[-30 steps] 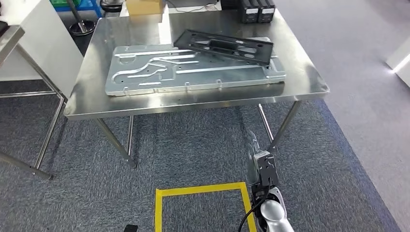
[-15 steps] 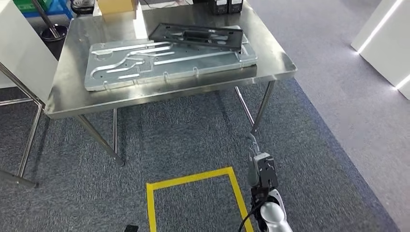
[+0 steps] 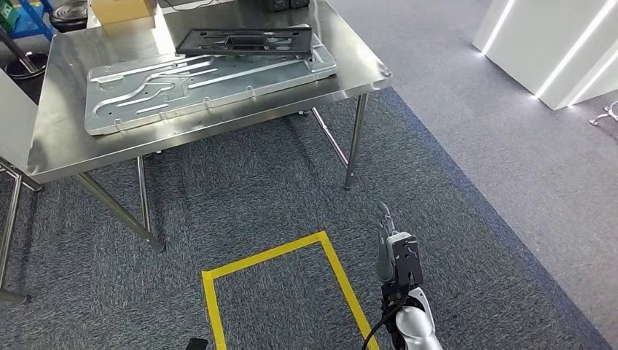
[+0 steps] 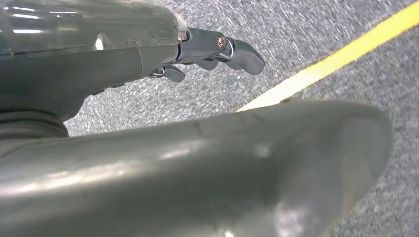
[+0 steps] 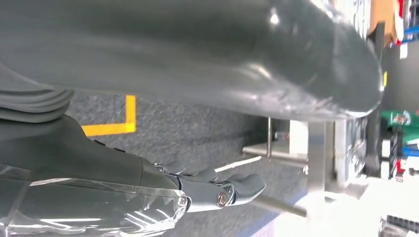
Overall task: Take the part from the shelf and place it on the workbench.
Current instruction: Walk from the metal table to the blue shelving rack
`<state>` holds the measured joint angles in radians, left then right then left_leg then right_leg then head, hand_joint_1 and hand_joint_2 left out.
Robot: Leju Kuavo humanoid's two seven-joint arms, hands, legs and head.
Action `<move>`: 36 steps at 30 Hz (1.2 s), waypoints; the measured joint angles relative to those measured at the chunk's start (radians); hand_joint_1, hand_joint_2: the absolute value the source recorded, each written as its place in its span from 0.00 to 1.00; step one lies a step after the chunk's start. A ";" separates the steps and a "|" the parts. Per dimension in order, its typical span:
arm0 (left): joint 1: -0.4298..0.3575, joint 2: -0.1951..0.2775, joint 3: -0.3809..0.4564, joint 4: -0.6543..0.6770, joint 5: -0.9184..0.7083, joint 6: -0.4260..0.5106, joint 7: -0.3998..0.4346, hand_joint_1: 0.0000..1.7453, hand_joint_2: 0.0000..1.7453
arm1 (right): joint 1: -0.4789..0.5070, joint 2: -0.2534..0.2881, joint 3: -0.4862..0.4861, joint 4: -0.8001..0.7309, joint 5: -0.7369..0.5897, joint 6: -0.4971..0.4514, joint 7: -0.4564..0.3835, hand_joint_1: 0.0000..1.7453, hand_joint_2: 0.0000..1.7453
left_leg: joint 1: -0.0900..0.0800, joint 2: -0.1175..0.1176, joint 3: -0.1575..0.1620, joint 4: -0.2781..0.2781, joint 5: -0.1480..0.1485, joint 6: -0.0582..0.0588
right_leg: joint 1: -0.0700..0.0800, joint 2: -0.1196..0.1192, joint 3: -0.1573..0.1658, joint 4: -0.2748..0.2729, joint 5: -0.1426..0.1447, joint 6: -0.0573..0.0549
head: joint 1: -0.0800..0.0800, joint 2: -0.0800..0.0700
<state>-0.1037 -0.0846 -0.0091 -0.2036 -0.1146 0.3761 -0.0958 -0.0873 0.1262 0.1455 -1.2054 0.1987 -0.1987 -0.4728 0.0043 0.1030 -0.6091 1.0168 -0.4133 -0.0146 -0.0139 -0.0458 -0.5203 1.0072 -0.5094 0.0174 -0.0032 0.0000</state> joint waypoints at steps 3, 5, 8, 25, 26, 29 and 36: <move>0.003 0.000 -0.002 0.000 -0.005 0.000 -0.001 0.00 0.00 | 0.003 0.001 -0.003 -0.001 0.000 0.001 0.000 0.00 0.00 | 0.007 -0.055 -0.031 0.077 -0.072 -0.018 | 0.000 0.022 -0.022 -0.005 0.027 -0.028 | -0.001 0.000; 0.009 0.000 -0.002 0.000 -0.005 0.002 -0.002 0.00 0.00 | 0.004 0.003 -0.003 -0.001 0.000 0.002 0.001 0.00 0.00 | 0.007 -0.087 -0.072 0.205 -0.159 -0.018 | 0.005 0.042 -0.042 -0.004 0.043 -0.036 | -0.001 0.000; 0.014 0.000 -0.002 0.000 -0.005 0.005 -0.003 0.00 0.00 | 0.006 0.004 -0.004 -0.001 0.000 0.005 0.002 0.00 0.00 | 0.005 -0.096 -0.059 0.254 -0.170 -0.006 | 0.016 0.075 -0.067 -0.002 0.063 -0.039 | -0.001 0.000; 0.015 0.003 -0.007 0.000 -0.012 -0.001 0.000 0.00 0.00 | -0.002 0.009 -0.007 0.003 0.000 0.017 0.004 0.00 0.00 | 0.003 -0.039 0.092 -0.037 -0.061 0.037 | -0.010 0.027 -0.124 0.135 0.022 0.034 | 0.004 0.000; 0.014 0.003 -0.007 0.000 -0.012 -0.001 0.000 0.00 0.00 | -0.004 0.009 -0.007 0.003 0.000 0.018 0.004 0.00 0.00 | 0.002 -0.031 0.091 -0.031 -0.065 0.031 | -0.009 0.011 -0.088 0.071 0.043 0.031 | 0.004 0.000; 0.013 0.003 -0.007 0.000 -0.013 -0.005 0.000 0.00 0.00 | -0.009 0.010 -0.008 0.007 0.000 0.020 0.004 0.00 0.00 | -0.003 -0.012 0.089 -0.022 -0.072 0.012 | 0.001 0.000 -0.059 0.006 0.055 0.009 | 0.002 0.000; 0.015 0.004 -0.008 0.000 -0.022 -0.030 0.005 0.00 0.00 | -0.028 0.015 -0.016 0.047 -0.011 0.009 0.000 0.00 0.00 | 0.007 -0.091 -0.023 0.232 -0.214 -0.011 | 0.001 0.060 -0.074 0.000 0.070 -0.029 | 0.001 0.000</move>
<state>-0.0885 -0.0801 -0.0173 -0.2034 -0.1367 0.3462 -0.0909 -0.1153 0.1410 0.1300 -1.1587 0.1880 -0.1898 -0.4725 0.0112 0.0121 -0.6320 1.2489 -0.6270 -0.0260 -0.0126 0.0146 -0.5940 1.0073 -0.4390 -0.0117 -0.0026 0.0000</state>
